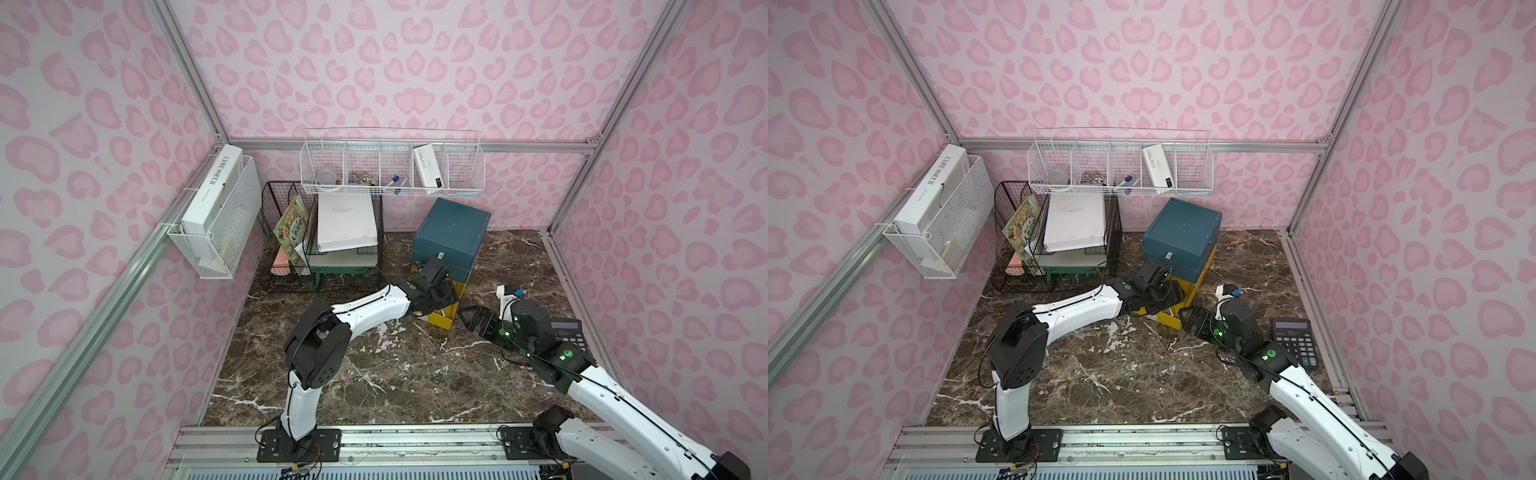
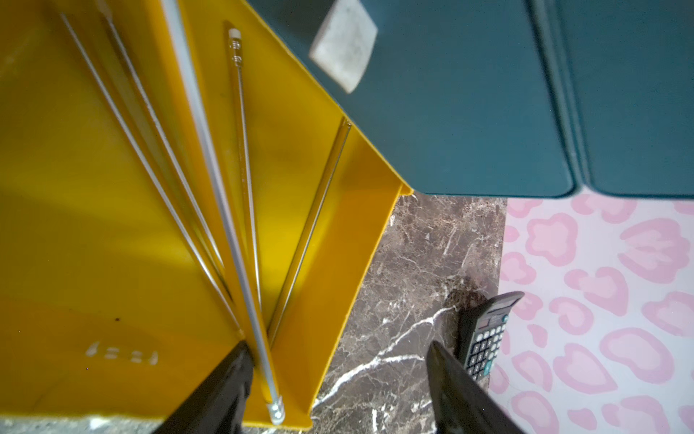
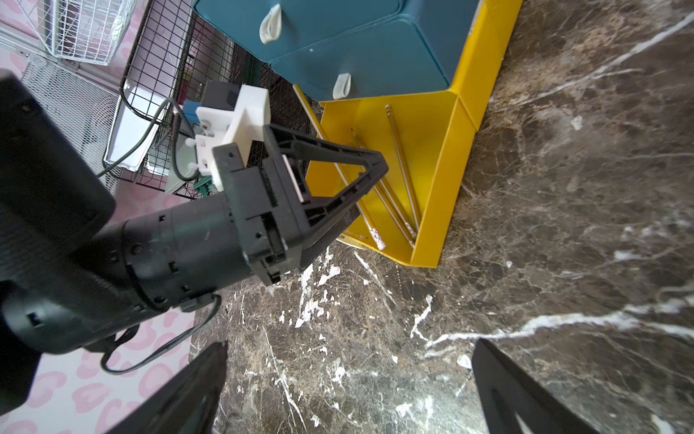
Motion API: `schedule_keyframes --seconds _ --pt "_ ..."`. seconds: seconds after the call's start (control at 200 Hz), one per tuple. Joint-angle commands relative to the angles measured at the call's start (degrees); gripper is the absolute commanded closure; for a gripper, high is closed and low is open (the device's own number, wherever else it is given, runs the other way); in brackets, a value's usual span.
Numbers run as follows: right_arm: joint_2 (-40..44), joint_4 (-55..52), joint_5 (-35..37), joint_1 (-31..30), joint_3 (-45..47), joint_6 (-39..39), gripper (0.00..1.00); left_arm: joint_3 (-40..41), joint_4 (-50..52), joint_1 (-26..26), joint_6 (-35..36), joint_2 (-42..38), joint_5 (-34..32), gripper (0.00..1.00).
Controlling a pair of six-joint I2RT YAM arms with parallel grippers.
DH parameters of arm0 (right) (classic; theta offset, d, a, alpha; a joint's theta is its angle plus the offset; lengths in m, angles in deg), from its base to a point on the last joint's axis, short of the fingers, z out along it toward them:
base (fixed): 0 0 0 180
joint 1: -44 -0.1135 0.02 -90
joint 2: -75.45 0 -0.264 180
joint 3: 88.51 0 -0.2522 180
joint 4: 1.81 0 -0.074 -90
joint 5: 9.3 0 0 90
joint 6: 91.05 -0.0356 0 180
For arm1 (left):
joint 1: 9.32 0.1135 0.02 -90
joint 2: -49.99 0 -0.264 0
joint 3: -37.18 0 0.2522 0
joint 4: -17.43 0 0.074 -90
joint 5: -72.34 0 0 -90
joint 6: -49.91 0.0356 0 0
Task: Please place the pencils in the drawer according to their color
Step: Place the pencil in the drawer.
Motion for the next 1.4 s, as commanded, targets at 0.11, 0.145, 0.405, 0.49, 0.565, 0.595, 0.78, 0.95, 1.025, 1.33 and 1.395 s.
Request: schedule_keyframes --seconds 0.11,0.145,0.405,0.49,0.565,0.595,0.78,0.95,1.025,1.33,1.395 --pt "0.15 1.19 -0.47 0.04 0.32 -0.56 0.00 1.68 -0.51 -0.10 0.85 -1.74 0.97 0.28" --pt "0.09 1.19 -0.48 0.09 0.32 -0.60 0.00 2.18 -0.51 -0.12 0.80 -1.85 0.89 0.28" --pt "0.15 1.10 -0.48 0.16 0.34 -0.69 0.00 1.83 -1.71 -0.13 0.91 -1.10 0.38 0.29" --pt "0.24 1.10 -0.47 0.12 0.56 -0.69 0.00 0.71 -1.65 -0.14 1.39 -1.02 -0.05 0.29" --pt "0.37 1.10 -0.48 0.25 1.02 -0.65 0.00 -0.10 -1.51 -0.10 1.84 -0.86 -0.90 0.29" --pt "0.38 1.19 -0.51 0.27 1.18 -0.69 0.00 -0.53 -1.41 -0.10 2.00 -0.67 -1.21 0.29" --pt "0.39 1.28 -0.83 0.34 1.56 -0.86 0.00 -3.26 0.01 -0.13 3.69 2.28 -3.05 0.29" --pt "0.68 0.74 -0.79 0.46 1.38 -0.61 0.00 -2.51 0.21 -0.26 5.16 3.71 -3.07 0.30" --pt "0.85 0.67 -0.68 0.69 1.55 -0.44 0.00 0.01 -1.90 -0.44 6.31 1.86 -3.02 0.29" --pt "1.97 1.61 -1.72 2.20 4.65 -0.87 0.00 12.93 -2.26 -0.57 10.71 -11.11 -3.06 0.25" --pt "2.14 1.79 -1.88 2.47 5.30 -0.94 0.00 15.74 -1.85 -0.52 11.91 -13.34 -3.33 0.25"
